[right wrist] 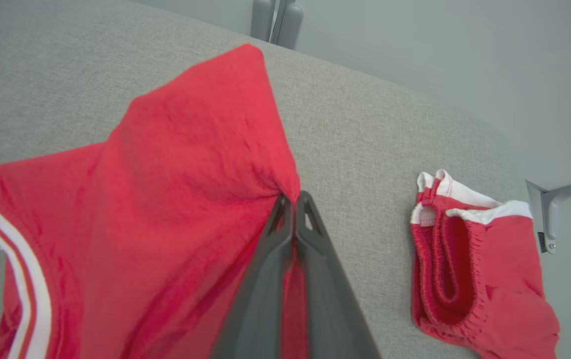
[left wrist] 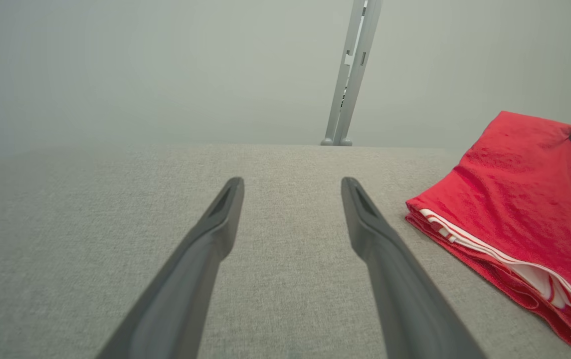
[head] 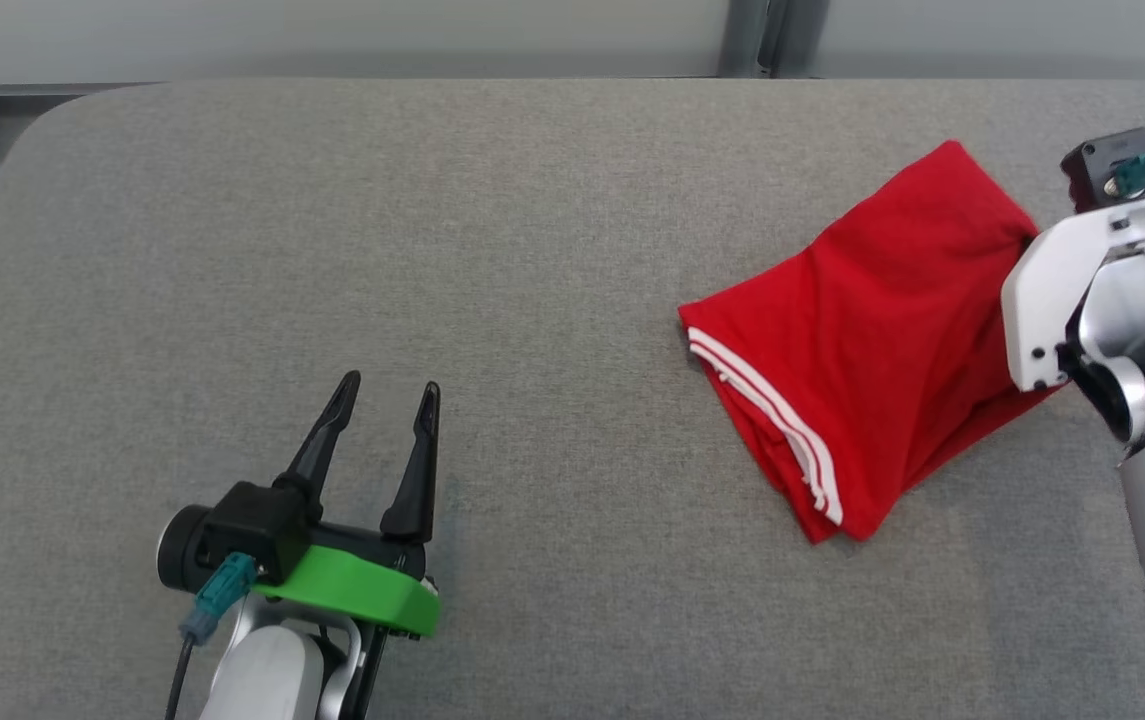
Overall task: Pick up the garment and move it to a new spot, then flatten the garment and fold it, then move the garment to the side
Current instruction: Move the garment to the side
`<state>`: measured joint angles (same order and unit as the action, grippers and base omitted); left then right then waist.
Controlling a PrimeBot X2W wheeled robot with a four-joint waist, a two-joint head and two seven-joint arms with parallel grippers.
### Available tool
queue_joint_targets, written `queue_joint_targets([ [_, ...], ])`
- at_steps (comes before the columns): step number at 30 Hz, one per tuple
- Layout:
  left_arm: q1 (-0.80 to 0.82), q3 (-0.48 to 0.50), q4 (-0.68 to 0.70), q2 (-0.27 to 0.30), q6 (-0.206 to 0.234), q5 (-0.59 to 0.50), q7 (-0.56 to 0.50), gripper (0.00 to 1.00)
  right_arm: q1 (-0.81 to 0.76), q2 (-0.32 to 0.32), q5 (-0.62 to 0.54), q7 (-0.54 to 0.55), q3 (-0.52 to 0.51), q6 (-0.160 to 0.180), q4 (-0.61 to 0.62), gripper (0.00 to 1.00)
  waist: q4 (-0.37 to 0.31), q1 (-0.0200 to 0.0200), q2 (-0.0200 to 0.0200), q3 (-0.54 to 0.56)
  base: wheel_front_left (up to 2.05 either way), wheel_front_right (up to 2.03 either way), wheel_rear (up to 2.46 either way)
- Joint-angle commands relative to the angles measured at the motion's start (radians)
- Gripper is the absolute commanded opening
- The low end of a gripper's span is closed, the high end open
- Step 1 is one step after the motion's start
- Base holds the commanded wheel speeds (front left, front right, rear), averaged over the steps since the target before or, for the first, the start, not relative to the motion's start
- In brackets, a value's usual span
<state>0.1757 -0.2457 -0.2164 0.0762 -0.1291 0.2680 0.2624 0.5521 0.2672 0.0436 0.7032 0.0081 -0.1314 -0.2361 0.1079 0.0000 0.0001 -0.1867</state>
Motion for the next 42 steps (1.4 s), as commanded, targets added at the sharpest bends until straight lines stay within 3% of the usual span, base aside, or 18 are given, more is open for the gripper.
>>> queue_joint_targets([
  [1, 0.026, -0.003, 0.008, -0.002, -0.003, -0.008, 0.003, 1.0, 0.026, 0.02, 0.003, 0.004, 0.004, 0.002, -0.002, 0.0, -0.062, 0.0, -0.0001, -0.062, 0.0, 0.0, 0.0],
  [7, 0.075, -0.023, 0.027, 0.002, -0.003, -0.016, 0.002, 1.0, 0.134, 0.125, 0.023, 0.056, 0.019, 0.002, 0.013, 0.0, -0.133, 0.0, -0.0001, -0.129, 0.0, 0.0, 0.0],
  [10, 0.096, -0.039, 0.019, 0.009, -0.003, -0.016, 0.002, 1.0, 0.153, 0.211, 0.041, 0.094, 0.022, 0.002, 0.051, 0.0, -0.165, 0.0, -0.0001, -0.151, 0.0, 0.0, 0.0],
  [20, 0.117, -0.059, 0.009, 0.033, -0.003, -0.009, 0.002, 1.0, 0.182, 0.344, 0.061, 0.077, -0.006, 0.002, 0.09, 0.0, -0.211, 0.0, -0.0001, -0.181, 0.0, 0.0, 0.0],
  [28, 0.144, -0.087, 0.009, 0.058, -0.003, -0.01, 0.002, 1.0, 0.228, 0.437, -0.008, 0.026, 0.008, 0.002, 0.017, 0.0, -0.181, 0.0, -0.0001, -0.23, 0.0, 0.0, 0.0],
  [34, 0.159, -0.112, 0.029, 0.071, -0.003, -0.015, 0.002, 1.0, 0.19, 0.501, -0.072, -0.05, -0.059, 0.002, -0.069, 0.0, -0.137, 0.0, -0.0001, -0.267, 0.0, 0.0, 0.0],
  [40, 0.176, -0.143, 0.057, 0.082, -0.003, -0.028, 0.002, 1.0, 0.139, 0.53, -0.158, -0.084, -0.143, 0.002, -0.159, 0.0, -0.1, 0.0, -0.0001, -0.311, 0.0, 0.0, 0.0],
  [42, 0.189, -0.154, 0.074, 0.087, -0.002, -0.036, 0.002, 1.0, 0.12, 0.513, -0.177, -0.108, -0.191, 0.002, -0.183, 0.0, -0.086, 0.0, -0.0001, -0.327, 0.0, 0.0, 0.0],
])
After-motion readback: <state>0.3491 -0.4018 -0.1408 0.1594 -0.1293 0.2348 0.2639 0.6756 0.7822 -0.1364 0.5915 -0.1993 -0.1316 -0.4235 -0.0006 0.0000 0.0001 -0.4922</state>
